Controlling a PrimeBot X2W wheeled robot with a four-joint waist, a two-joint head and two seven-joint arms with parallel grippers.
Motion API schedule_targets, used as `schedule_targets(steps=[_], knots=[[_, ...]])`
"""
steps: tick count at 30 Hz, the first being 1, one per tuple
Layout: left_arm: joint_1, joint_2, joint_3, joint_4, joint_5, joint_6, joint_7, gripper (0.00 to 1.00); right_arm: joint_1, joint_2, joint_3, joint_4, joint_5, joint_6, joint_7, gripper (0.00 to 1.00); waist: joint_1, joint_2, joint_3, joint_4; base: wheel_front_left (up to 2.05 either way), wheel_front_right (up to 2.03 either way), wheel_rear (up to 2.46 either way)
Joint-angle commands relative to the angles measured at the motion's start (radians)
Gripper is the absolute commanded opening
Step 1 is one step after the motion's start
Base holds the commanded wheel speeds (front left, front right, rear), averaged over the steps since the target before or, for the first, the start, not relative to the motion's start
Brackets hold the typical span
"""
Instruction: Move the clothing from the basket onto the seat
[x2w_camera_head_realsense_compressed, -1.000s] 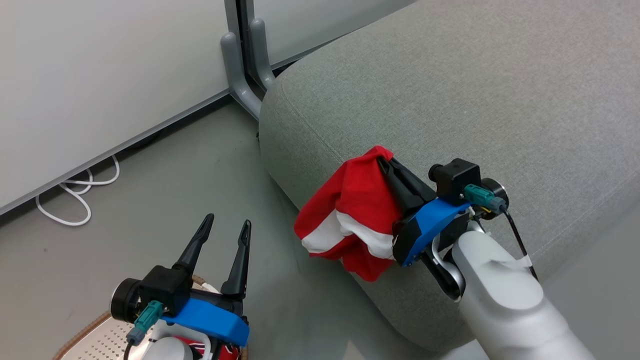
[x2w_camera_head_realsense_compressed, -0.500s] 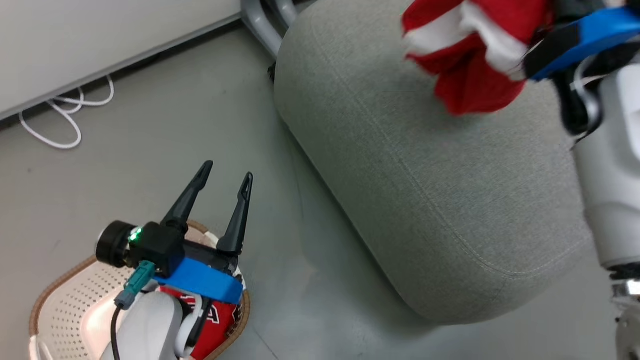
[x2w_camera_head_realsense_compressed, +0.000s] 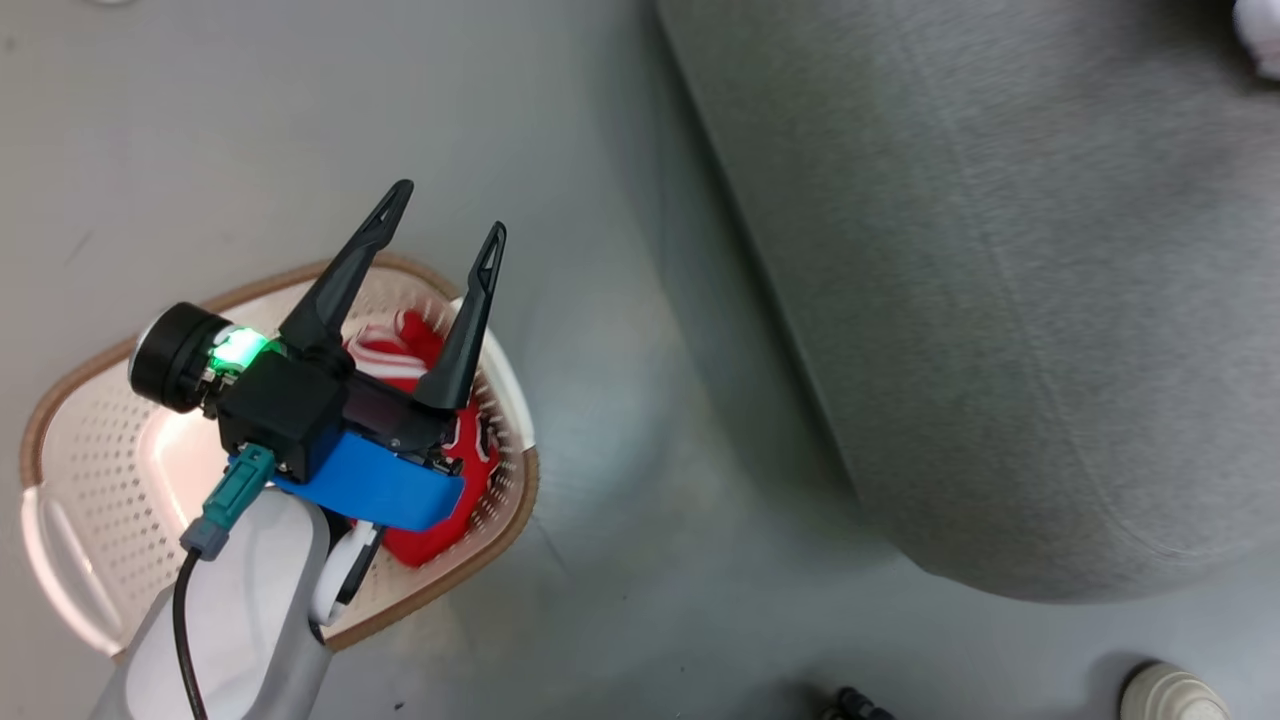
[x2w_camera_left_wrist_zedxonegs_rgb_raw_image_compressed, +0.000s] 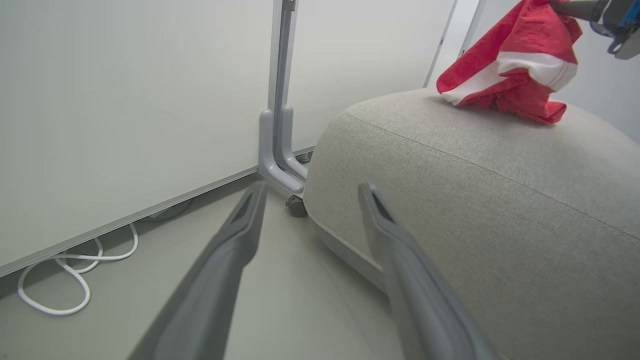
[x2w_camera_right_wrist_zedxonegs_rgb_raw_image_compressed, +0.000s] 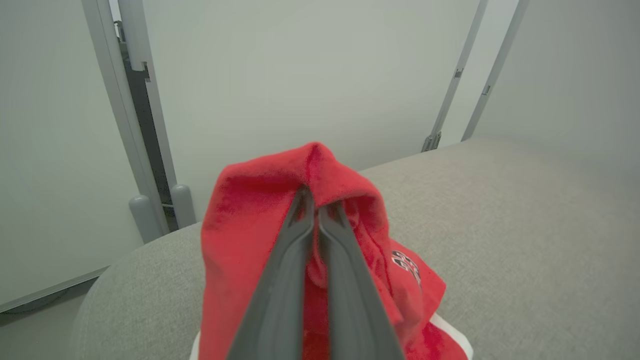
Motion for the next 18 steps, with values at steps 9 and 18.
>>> schedule_targets(steps=[9, 18], knots=[[-0.016, -0.036, -0.007, 0.037, -0.019, 0.004, -0.016, 1.00, 0.116, 0.010, -0.088, 0.092, -0.063, 0.000, -0.035, 0.00, -0.0003, 0.0000, 0.013, 0.101, 0.00, 0.00, 0.00], [0.073, -0.110, 0.024, 0.112, -0.067, 0.001, -0.020, 1.00, 0.205, 0.013, -0.018, 0.170, -0.109, 0.000, -0.039, 1.00, -0.0003, 0.0000, -0.203, 0.121, 0.00, 0.00, 0.00]])
